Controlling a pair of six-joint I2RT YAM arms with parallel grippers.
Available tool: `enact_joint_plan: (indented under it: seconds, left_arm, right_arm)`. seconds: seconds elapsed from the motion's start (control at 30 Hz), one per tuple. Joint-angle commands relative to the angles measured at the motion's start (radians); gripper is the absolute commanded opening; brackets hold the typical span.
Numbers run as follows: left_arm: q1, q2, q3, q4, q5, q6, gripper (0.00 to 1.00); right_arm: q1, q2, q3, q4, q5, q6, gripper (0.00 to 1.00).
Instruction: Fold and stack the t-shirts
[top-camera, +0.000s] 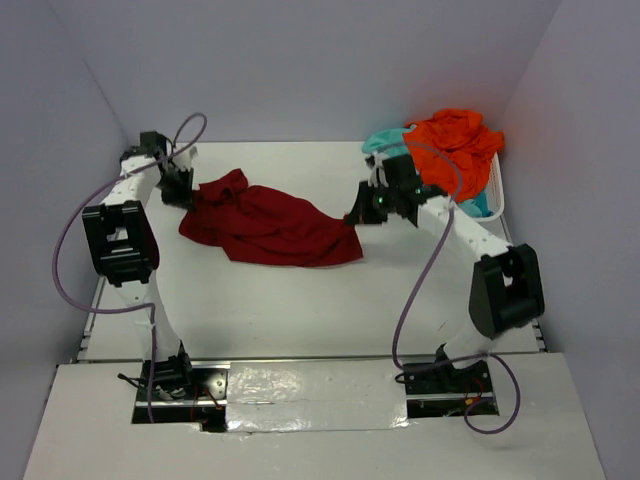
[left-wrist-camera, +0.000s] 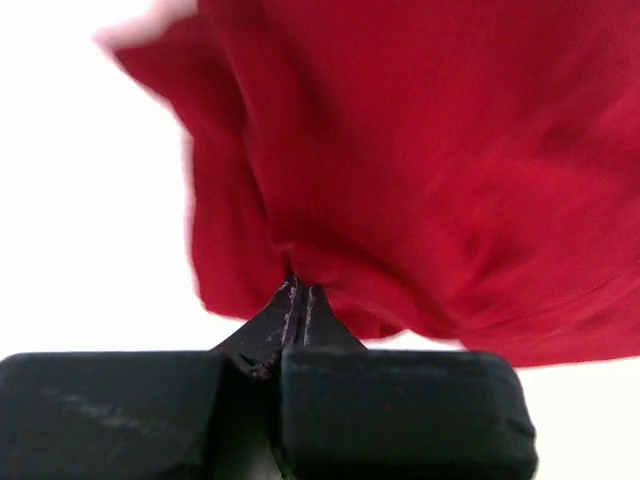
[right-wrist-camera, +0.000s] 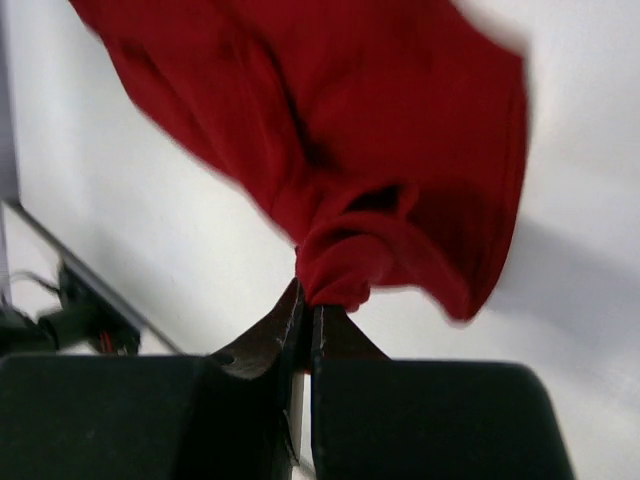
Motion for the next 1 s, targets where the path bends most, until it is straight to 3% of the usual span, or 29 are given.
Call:
enact_joint_plan:
  seconds: [0.0,0.03,0.1,0.13,0.23,0.3,0.47,0.6,0.67,0.77,0.83,0.87,0.97]
  left_arm:
    - [-0.004,-0.004,0.244,0.042,0.037,-0.012,0.00]
    - [0.002,0.026,0.415,0.041,0.037,-0.021,0.00]
    - [0.013,0.049,0.656,0.045,0.043,-0.050,0.00]
    - [0.016,0.046,0.711,0.076,0.046,-0.058,0.00]
    - [0.047,-0.057,0.709,0.177,0.049,-0.074,0.00]
    - [0.059,-0.122,0.641,0.252,0.066,-0.069,0.00]
    - [0.081,-0.291,0.485,0.147,0.116,0.032,0.00]
    - [0.099,-0.424,0.168,0.052,0.078,0.165,0.00]
    - [0.110,-0.486,0.074,-0.017,0.045,0.210,0.00]
    - [0.119,-0.573,-0.182,-0.102,-0.031,0.313,0.00]
    - [0.122,-0.633,-0.399,-0.106,-0.072,0.350,0.00]
    - [0.122,-0.645,-0.516,-0.111,-0.081,0.379,0.00]
    - [0.120,-0.664,-0.652,-0.103,-0.143,0.400,0.00]
  right_arm:
    - [-0.085,0.126,0.301,0.033,0.040,-0.043,0.00]
    - [-0.101,0.155,0.454,0.006,0.040,-0.039,0.00]
    - [-0.136,0.217,0.601,-0.011,0.028,-0.011,0.00]
    - [-0.156,0.223,0.661,-0.010,0.031,-0.008,0.00]
    - [-0.158,0.176,0.823,0.009,0.094,-0.048,0.00]
    - [-0.159,0.074,0.801,0.032,0.122,-0.076,0.00]
    - [-0.133,-0.226,0.352,0.187,0.200,-0.134,0.00]
    - [-0.049,-0.454,-0.025,0.185,0.264,-0.156,0.00]
    - [-0.006,-0.508,-0.214,0.133,0.298,-0.086,0.00]
    - [0.077,-0.622,-0.483,0.131,0.346,0.057,0.10]
    - [0.098,-0.688,-0.626,0.130,0.347,0.126,0.24]
    - [0.098,-0.715,-0.656,0.121,0.347,0.183,0.40]
    - [0.095,-0.719,-0.702,0.072,0.338,0.214,0.60]
